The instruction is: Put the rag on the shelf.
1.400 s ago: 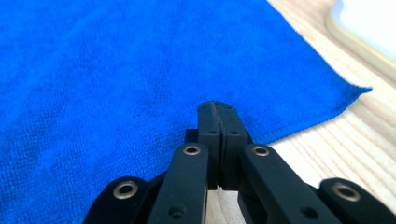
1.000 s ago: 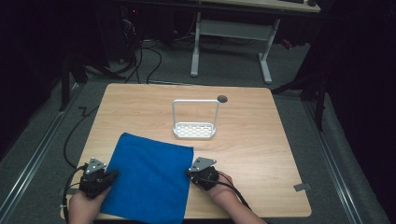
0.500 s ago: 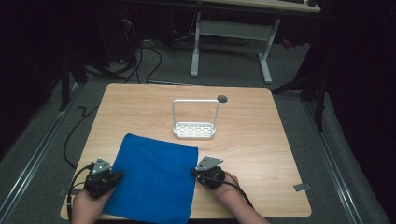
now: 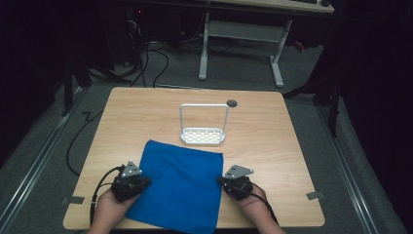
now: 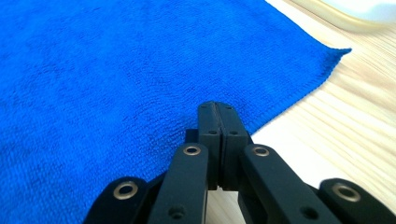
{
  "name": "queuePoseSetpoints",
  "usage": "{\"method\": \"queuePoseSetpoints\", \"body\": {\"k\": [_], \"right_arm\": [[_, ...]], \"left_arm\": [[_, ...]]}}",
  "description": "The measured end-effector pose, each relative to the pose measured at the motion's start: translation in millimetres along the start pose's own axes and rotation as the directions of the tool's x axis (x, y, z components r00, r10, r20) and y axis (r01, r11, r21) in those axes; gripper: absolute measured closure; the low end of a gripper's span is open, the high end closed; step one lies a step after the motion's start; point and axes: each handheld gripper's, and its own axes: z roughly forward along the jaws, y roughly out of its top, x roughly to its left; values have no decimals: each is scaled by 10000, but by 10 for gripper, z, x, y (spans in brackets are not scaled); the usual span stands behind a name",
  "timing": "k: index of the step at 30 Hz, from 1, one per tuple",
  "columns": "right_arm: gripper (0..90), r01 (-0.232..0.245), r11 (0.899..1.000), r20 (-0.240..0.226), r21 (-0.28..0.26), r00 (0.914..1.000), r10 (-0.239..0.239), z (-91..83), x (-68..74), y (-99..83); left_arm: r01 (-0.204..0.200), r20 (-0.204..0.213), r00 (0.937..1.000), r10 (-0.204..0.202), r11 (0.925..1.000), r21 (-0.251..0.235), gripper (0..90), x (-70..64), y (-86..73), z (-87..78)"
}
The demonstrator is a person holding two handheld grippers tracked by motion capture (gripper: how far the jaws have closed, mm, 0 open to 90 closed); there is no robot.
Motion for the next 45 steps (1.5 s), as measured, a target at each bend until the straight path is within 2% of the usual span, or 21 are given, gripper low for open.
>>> {"method": "queuePoseSetpoints", "body": {"k": [4, 6, 10, 14, 22, 28, 30, 32, 33, 38, 42, 45], "right_arm": [[900, -412, 9992, 374, 17, 9985, 411, -115, -111, -116], [900, -631, 9980, 540, 54, 9966, 628, -171, -159, -168], [900, -878, 9961, 794, 28, 9930, 873, -251, -235, -249], [900, -1016, 9948, 898, 64, 9909, 1006, -282, -274, -276], [900, -898, 9959, 1036, 69, 9907, 886, -240, -321, -240], [900, -910, 9958, 1189, 57, 9888, 897, -169, -393, -181], [900, -814, 9966, 1439, 86, 9864, 793, -124, -449, -143], [900, -829, 9965, 1556, 92, 9845, 804, -107, -478, -130], [900, -865, 9962, 1630, 101, 9831, 837, -98, -503, -122], [900, -1114, 9938, 1692, 25, 9795, 1094, -92, -581, -128], [900, -1000, 9950, 1793, 88, 9790, 968, -101, -570, -131], [900, -992, 9950, 1838, 150, 9784, 948, -131, -537, -150]], "left_arm": [[-303, 455, 9985, 302, 9995, 9, 859, -84, 98, 102], [-580, 631, 9963, 576, 9983, 41, 858, -150, 146, 150], [-966, 821, 9920, 955, 9953, 94, 856, -249, 196, 201], [-1110, 914, 9897, 1098, 9938, 81, 853, -307, 202, 213], [-1099, 1189, 9869, 1091, 9939, 4, 841, -399, 156, 191], [-1159, 1379, 9837, 1151, 9933, -25, 832, -519, 103, 159], [-1303, 1501, 9801, 1296, 9915, -55, 829, -600, 76, 145], [-1361, 1523, 9791, 1348, 9907, -22, 825, -619, 73, 140], [-1522, 1489, 9772, 1511, 9883, -37, 823, -667, 61, 132], [-1485, 1591, 9762, 1476, 9889, -62, 818, -661, 51, 128], [-1453, 1622, 9761, 1446, 9894, -73, 819, -631, 55, 130], [-1372, 1523, 9788, 1368, 9905, -82, 819, -577, 61, 131]]}}
